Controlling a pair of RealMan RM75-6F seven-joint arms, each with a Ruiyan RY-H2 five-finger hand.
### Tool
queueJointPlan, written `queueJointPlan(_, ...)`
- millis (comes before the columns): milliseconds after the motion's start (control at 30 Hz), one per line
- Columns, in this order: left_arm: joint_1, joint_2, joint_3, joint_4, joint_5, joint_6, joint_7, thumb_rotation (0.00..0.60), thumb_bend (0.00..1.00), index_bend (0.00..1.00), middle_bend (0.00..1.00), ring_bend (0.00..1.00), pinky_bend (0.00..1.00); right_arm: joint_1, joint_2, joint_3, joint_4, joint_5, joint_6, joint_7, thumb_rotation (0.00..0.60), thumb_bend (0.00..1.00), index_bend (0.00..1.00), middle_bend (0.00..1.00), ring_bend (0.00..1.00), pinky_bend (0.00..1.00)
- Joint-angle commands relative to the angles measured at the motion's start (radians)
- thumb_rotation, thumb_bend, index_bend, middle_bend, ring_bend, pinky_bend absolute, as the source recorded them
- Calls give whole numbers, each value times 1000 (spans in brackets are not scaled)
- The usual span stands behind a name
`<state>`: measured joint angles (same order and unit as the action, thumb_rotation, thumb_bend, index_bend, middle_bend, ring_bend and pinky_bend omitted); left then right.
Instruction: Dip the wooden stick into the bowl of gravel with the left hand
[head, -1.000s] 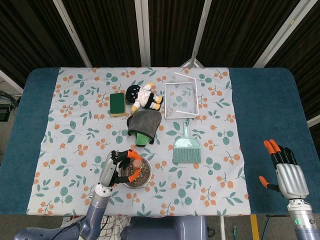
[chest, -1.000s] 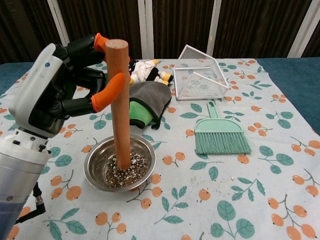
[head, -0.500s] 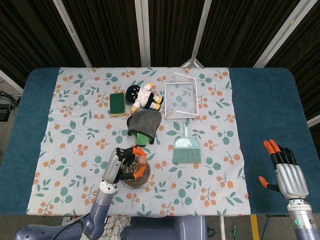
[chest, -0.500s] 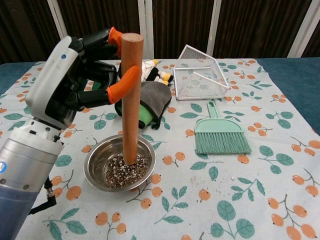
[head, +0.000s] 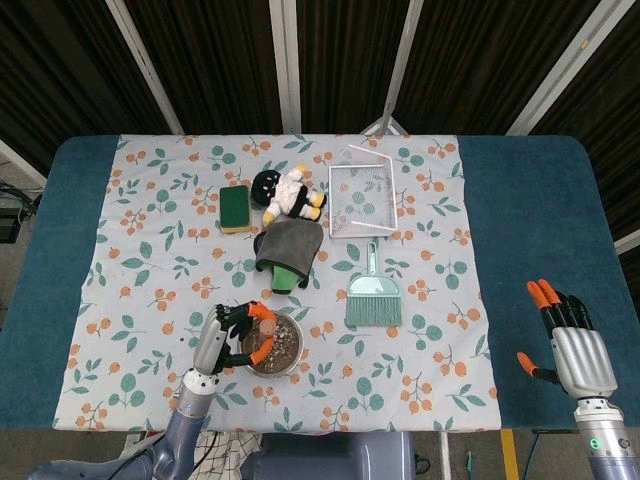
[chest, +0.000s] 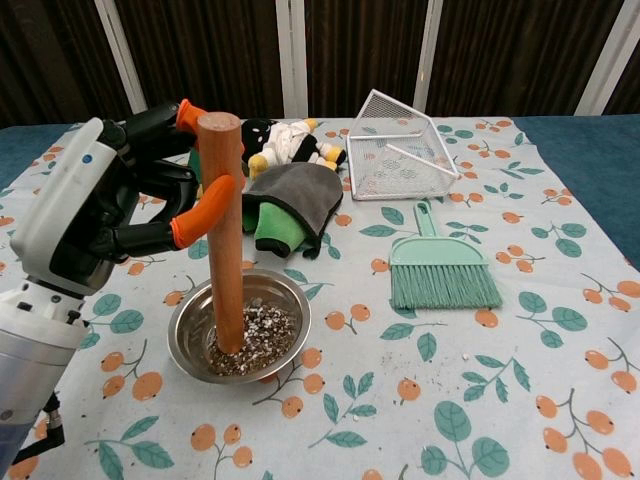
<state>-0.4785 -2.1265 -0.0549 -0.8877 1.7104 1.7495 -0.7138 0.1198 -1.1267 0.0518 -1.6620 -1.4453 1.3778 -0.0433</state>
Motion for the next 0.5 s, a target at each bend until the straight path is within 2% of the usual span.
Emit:
queueJointPlan(33,2,0,2,5,0,1,-3,600,909,553,626,864,958,1,0,1,0,0,0,0,600,269,0,0,0,0)
queueJointPlan(267,-5,4,-4,-6,14,16,-3,600,909,552,625,864,958,-1,-1,0,3,-3,3,1,600,269,0,0,0,0)
queueJointPlan(400,-27,20,-28,-54,27,29,17,600,909,552,625,864,958,-1,-1,-1,3,-3,3,1,600,269,0,0,0,0)
queueJointPlan(500,-69,50,-66,-128,47,26,69,600,909,551,624,864,958,-2,-2,-1,4,-4,5,1,600,269,0,0,0,0)
